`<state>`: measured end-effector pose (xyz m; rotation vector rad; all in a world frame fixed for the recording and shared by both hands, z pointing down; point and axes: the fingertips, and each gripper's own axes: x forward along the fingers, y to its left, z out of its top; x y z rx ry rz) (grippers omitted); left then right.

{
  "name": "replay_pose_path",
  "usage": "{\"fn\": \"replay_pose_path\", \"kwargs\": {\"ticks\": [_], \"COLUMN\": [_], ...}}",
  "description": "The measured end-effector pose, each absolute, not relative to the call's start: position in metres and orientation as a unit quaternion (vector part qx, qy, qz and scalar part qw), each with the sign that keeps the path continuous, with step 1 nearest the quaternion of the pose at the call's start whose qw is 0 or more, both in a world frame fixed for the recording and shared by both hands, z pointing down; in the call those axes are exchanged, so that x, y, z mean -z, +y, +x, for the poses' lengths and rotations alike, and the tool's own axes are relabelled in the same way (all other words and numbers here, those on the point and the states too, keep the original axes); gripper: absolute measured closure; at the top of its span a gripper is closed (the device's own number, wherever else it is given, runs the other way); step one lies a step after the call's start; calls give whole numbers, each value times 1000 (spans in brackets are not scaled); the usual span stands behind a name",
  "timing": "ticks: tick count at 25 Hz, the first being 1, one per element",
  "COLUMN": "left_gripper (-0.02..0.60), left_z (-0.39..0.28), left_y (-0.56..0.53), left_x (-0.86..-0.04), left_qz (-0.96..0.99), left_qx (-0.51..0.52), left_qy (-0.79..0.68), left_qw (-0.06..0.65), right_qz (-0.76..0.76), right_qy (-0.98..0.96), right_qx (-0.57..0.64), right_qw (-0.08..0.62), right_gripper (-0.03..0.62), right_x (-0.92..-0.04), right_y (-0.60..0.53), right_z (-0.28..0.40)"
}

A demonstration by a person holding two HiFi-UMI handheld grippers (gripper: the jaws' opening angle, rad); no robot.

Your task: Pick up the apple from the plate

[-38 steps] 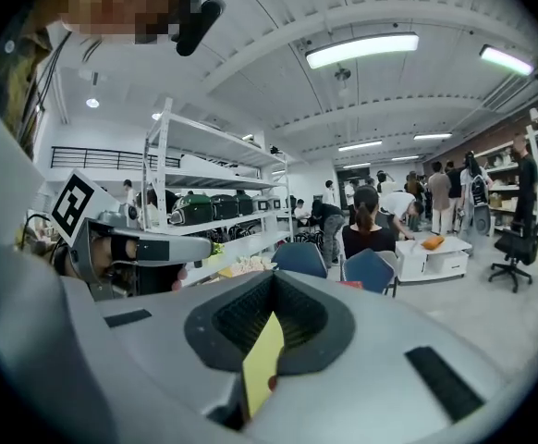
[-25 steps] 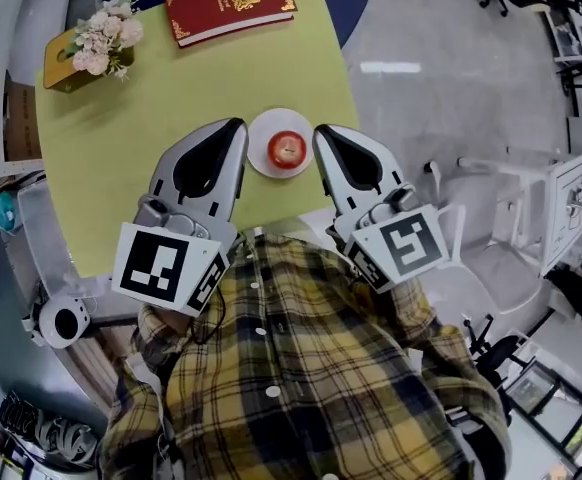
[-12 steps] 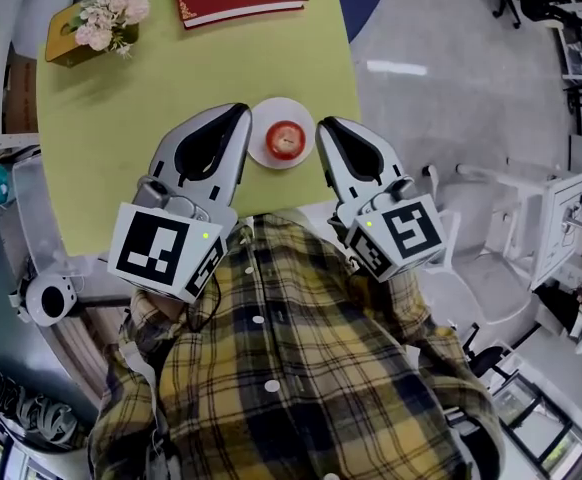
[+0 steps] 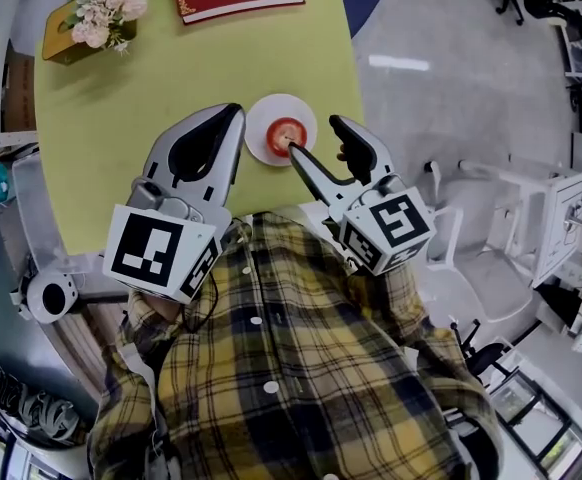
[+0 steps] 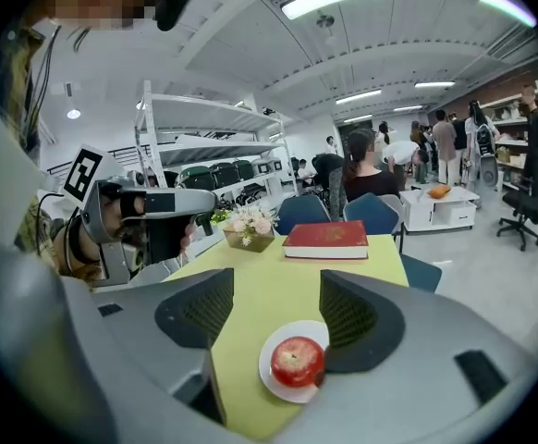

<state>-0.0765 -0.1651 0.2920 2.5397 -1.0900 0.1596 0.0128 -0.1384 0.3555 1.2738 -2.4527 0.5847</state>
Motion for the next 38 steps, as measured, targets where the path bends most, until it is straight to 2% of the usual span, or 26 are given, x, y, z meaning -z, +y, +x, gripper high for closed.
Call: {"fn": "replay_pose_path", "kwargs": {"ticks": [13,38], "left_gripper": [577,577], "left_z": [-79,-83], "left_y": [-163,-151], "left_x": [-306,-353], "left_qz": [899,884], "left_qx": [-73,-104], "left_qy": [-386,-389], "left_qw": [193,238], "right_qz": [440,426], "right_qy": [-839,-813], "right_qx": [-262,-272], "right_qw": [184,288], "right_gripper": [250,230], "right_x": [-406,-513], "right_y": [-129,-122], "right_z": [11,12]}}
